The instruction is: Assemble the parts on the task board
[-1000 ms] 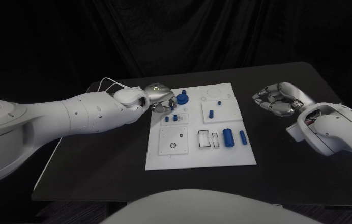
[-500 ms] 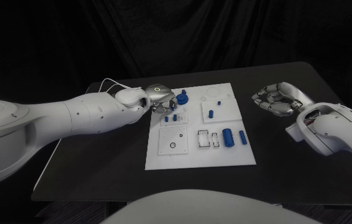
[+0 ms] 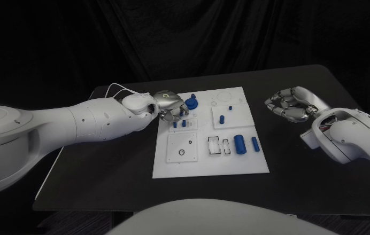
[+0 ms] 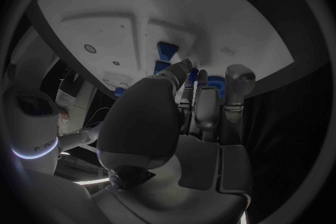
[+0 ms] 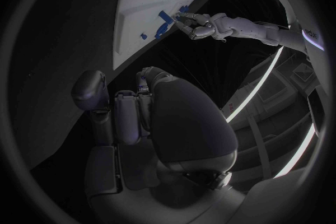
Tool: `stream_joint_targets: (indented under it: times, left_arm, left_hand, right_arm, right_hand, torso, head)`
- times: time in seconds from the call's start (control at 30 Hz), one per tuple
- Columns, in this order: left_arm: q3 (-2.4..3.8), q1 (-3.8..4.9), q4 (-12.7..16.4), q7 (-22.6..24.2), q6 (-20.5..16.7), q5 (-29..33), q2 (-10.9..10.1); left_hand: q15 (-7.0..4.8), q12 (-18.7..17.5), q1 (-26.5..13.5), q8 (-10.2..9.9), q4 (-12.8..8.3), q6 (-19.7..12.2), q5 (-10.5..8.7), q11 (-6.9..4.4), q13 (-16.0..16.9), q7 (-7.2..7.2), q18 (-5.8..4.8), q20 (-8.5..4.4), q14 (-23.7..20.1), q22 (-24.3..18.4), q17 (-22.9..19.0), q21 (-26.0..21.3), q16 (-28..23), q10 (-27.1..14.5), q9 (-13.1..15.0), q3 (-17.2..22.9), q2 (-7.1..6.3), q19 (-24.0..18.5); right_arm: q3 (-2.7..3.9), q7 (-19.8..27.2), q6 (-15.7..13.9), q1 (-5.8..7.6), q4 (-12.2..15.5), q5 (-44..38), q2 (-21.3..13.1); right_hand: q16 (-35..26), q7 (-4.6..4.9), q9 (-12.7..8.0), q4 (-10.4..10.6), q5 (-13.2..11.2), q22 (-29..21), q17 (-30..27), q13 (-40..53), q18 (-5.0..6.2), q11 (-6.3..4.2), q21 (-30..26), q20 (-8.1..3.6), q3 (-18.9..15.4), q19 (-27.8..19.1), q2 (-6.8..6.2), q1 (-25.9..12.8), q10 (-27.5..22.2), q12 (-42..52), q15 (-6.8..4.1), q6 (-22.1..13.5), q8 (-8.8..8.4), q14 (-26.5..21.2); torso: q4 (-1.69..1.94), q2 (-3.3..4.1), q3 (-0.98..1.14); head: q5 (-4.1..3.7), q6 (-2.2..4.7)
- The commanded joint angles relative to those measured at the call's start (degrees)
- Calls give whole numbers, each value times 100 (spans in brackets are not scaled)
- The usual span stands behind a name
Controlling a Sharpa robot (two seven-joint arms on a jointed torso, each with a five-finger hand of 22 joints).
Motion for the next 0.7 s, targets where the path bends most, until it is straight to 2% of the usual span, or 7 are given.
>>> stream_joint_targets:
  times: [0.03, 0.1, 0.27, 0.33, 0.37, 0.53, 0.7]
  left_arm:
    - [5, -5, -1, -19, 120, 2, -5]
    - [5, -6, -3, -28, 84, 2, -12]
    - [5, -9, -27, -110, -359, 2, -52]
    - [5, -9, -49, -161, -619, 2, -75]
    - [5, -9, -62, -186, -728, 2, -87]
    - [5, -10, -192, -274, -1162, 2, -163]
    - [5, -10, -320, -232, -1506, 2, -295]
  left_hand:
    - [16, -15, -56, -6, 12, -181, -44, 35, 63, -58, 88, 20, -50, 490, -39, -87, -20, -161, -42, -64, -7, -39]
    - [34, -14, -63, -1, 7, -294, -61, 62, 105, -79, 95, 39, -74, 479, -65, -150, -31, -309, -70, -104, -4, -55]
    - [81, 38, -59, 10, -25, -488, -6, 131, 216, -165, 97, 77, -74, 478, -37, -194, -10, -612, -119, -208, 17, -46]
    - [116, 99, -49, 11, -63, -724, 64, 183, 285, -295, 95, 106, -45, 485, 12, -190, 23, -823, -165, -291, 27, -14]
    - [119, 116, -44, 13, -68, -753, 76, 197, 295, -310, 93, 113, -36, 486, 33, -191, 34, -859, -168, -301, 38, -10]
    - [132, 257, -63, 92, -72, -647, 112, 208, 358, -247, 84, 128, -8, 504, 71, -127, 60, -885, -137, -353, 68, 33]
    - [90, 506, -67, 238, -74, -417, 119, 118, 455, -187, 65, 96, 8, 547, 86, 27, 71, -824, -78, -360, 118, 91]
  right_arm:
    - [4, -81, 40, -14, 5, -26, -2]
    - [4, -81, 43, -14, 4, -26, -3]
    - [4, -88, 63, -14, 6, -26, -11]
    - [4, -91, 72, -14, 8, -26, -18]
    - [4, -92, 75, -14, 9, -26, -21]
    - [4, -100, 88, -14, 9, -26, -42]
    - [5, -106, 92, -14, 12, -26, -71]
  right_hand:
    - [-24, -13, -8, -4, 36, 663, 445, -9, 56, -17, -26, -1, 40, -26, 9, 21, -4, -14, 12, -5, 28, 73]
    - [-24, -13, -8, -4, 36, 663, 445, -9, 56, -17, -26, -1, 40, -26, 9, 21, -4, -14, 12, -5, 28, 73]
    - [-24, -13, -8, -4, 36, 663, 445, -9, 56, -17, -26, -1, 40, -26, 9, 21, -4, -14, 12, -5, 28, 73]
    - [-24, -13, -8, -4, 36, 663, 445, -9, 56, -17, -26, -1, 40, -26, 9, 21, -4, -14, 12, -5, 28, 73]
    - [-24, -13, -8, -4, 36, 663, 445, -9, 56, -17, -26, -1, 40, -26, 9, 21, -4, -14, 12, -5, 28, 73]
    - [-24, -13, -8, -4, 36, 663, 445, -9, 56, -17, -26, -1, 40, -26, 9, 21, -4, -14, 12, -5, 28, 73]
    - [-32, -12, -8, -10, 33, 661, 437, -11, 57, -17, -35, -2, 43, -28, 5, 21, -5, -13, 12, -1, 37, 69]
  torso:
    - [4, -3, 4]
    - [9, -5, 3]
    - [11, -6, 0]
    - [10, -7, -1]
    - [11, -7, -1]
    - [12, -4, -2]
    - [14, -5, -1]
  head:
    - [1, 0]
    - [0, 0]
    - [10, 0]
    - [13, 0]
    - [14, 0]
    - [55, 0]
    - [109, 0]
